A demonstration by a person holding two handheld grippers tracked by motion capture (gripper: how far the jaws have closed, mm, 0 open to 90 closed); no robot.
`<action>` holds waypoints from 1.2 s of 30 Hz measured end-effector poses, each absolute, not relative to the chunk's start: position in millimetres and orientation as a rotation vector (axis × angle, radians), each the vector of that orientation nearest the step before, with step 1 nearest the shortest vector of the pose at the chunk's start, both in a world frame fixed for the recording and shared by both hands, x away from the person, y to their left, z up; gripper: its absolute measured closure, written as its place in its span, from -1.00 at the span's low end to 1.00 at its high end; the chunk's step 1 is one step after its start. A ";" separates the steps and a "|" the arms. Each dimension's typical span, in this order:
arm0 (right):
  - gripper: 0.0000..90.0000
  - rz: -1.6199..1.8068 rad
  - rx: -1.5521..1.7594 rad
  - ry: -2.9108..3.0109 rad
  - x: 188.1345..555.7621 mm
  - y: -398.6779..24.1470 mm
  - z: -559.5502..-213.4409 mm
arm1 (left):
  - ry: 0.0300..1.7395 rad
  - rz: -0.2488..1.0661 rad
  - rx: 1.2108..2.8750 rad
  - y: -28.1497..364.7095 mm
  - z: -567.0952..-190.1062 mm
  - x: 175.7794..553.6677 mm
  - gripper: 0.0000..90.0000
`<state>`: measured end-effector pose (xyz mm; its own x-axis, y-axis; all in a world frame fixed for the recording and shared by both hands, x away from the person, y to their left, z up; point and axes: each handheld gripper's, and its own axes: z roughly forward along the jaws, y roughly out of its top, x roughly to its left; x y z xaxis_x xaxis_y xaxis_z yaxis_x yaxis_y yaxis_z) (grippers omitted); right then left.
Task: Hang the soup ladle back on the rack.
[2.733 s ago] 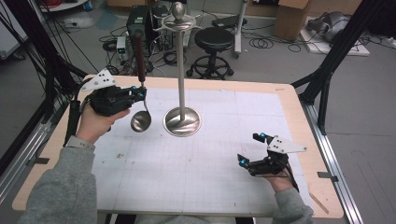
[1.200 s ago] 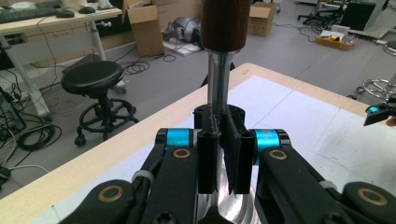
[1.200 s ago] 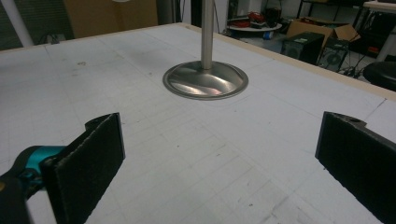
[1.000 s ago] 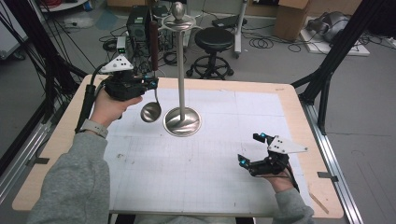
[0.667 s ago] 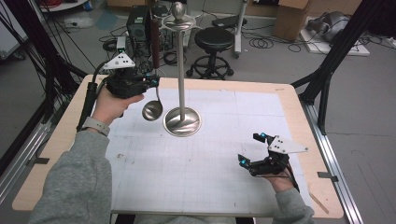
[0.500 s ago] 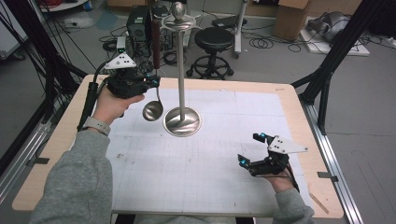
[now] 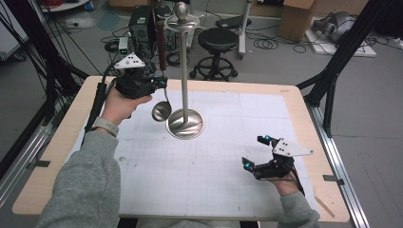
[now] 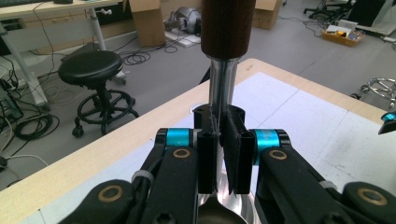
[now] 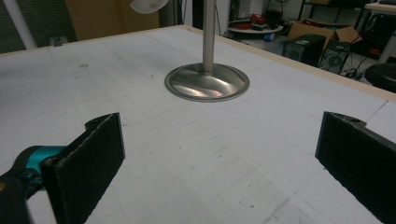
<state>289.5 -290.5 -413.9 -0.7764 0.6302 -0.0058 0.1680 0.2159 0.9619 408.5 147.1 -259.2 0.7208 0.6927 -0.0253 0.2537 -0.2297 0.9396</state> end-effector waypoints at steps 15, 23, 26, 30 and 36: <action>-0.99 1.586 0.747 2.102 288.6 -290.2 -413.8 | 0.757 0.495 1.822 139.9 -257.8 410.4 0.86; -0.99 1.587 0.750 2.107 288.5 -289.5 -414.0 | 0.747 0.527 1.828 140.4 -257.6 409.3 0.80; -0.99 1.587 0.750 2.106 288.5 -289.5 -414.1 | 0.719 0.546 1.815 139.8 -257.0 406.5 0.51; -0.99 1.582 0.746 2.109 288.4 -289.8 -414.1 | 0.663 0.585 1.794 140.0 -258.5 399.3 0.22; -0.99 1.580 0.743 2.101 288.4 -290.1 -413.9 | 0.620 0.593 1.743 143.7 -259.0 388.0 -0.21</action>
